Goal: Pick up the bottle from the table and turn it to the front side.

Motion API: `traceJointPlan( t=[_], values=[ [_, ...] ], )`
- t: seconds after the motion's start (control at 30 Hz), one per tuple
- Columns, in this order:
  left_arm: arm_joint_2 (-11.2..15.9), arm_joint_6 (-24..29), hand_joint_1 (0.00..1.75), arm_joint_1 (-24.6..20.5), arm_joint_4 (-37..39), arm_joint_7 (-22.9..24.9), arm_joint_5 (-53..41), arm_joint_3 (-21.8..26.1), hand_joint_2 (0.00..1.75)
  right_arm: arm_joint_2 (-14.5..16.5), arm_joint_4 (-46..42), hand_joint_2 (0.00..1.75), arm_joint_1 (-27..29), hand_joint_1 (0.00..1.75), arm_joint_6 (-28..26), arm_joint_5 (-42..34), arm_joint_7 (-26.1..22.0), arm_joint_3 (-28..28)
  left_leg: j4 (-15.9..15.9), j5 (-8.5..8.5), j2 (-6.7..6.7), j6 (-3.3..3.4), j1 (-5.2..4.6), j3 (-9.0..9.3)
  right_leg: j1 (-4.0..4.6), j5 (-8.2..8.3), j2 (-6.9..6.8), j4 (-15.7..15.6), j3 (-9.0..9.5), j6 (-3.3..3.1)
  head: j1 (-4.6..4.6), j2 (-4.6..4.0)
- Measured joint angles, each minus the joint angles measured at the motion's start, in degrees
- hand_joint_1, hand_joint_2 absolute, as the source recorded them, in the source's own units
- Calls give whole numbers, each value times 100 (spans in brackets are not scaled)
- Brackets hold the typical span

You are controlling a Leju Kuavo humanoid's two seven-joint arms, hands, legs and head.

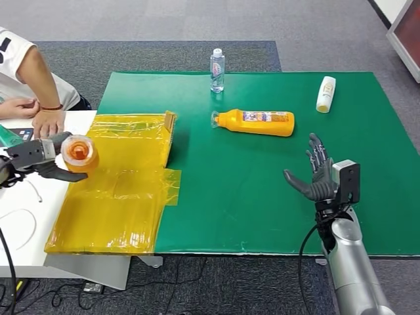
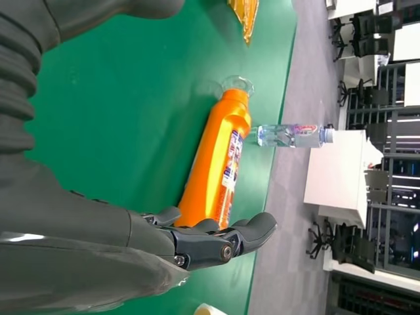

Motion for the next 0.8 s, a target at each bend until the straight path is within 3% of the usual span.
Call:
traceJointPlan(
  t=[0.07, 0.1, 0.47, 0.63, 0.8],
  values=[
    [-336, 506, 170, 337, -7, -6, -331, 463, 175, 0, -112, 175, 118, 0, 16, -18, -7, 5, 0, 0, 0, 0, 0, -5, 0, 1, 0, -1, -2, 2, -1, 0],
    [-503, 714, 175, 485, -8, -9, -499, 676, 175, 0, -182, 175, 187, 0, 17, -28, -9, 5, 0, -1, 0, 1, 0, -7, 0, 3, 1, -2, -4, 2, 1, 0],
    [-2032, 2063, 175, 2067, -519, 178, -2120, 2720, 175, 0, -1043, 175, 921, 0, -9, 101, 134, -143, 0, -23, 8, 11, -8, -2, -7, -5, 6, -4, -2, 6, 0, 0],
    [-2508, 1861, 175, 2638, -1020, 148, -2287, 3396, 175, 0, -1247, 175, 1075, 0, 11, 219, 256, -207, 0, -30, 8, 14, -8, 5, -7, -11, 6, -4, 7, 11, 0, 0],
    [-2539, 1256, 175, 2670, -1109, 50, -2434, 3568, 175, 0, -1257, 175, 1027, 0, 56, 272, 297, -204, 0, -23, 6, 13, -7, 5, -5, -9, 3, -3, 10, 9, 0, 0]
  ],
)
